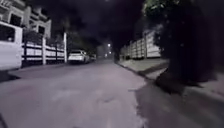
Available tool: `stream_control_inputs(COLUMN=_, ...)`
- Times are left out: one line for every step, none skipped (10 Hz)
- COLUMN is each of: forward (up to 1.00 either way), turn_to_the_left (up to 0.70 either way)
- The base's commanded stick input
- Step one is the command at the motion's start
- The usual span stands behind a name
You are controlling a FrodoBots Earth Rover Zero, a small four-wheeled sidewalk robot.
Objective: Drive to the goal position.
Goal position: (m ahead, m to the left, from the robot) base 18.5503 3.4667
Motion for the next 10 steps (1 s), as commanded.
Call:
stream_control_inputs(forward=0.5, turn_to_the_left=0.0)
stream_control_inputs(forward=0.5, turn_to_the_left=0.0)
stream_control_inputs(forward=0.5, turn_to_the_left=0.0)
stream_control_inputs(forward=0.5, turn_to_the_left=0.0)
stream_control_inputs(forward=0.5, turn_to_the_left=0.0)
stream_control_inputs(forward=0.5, turn_to_the_left=0.0)
stream_control_inputs(forward=0.5, turn_to_the_left=0.0)
stream_control_inputs(forward=0.5, turn_to_the_left=0.0)
stream_control_inputs(forward=0.5, turn_to_the_left=0.0)
stream_control_inputs(forward=0.5, turn_to_the_left=-0.3)
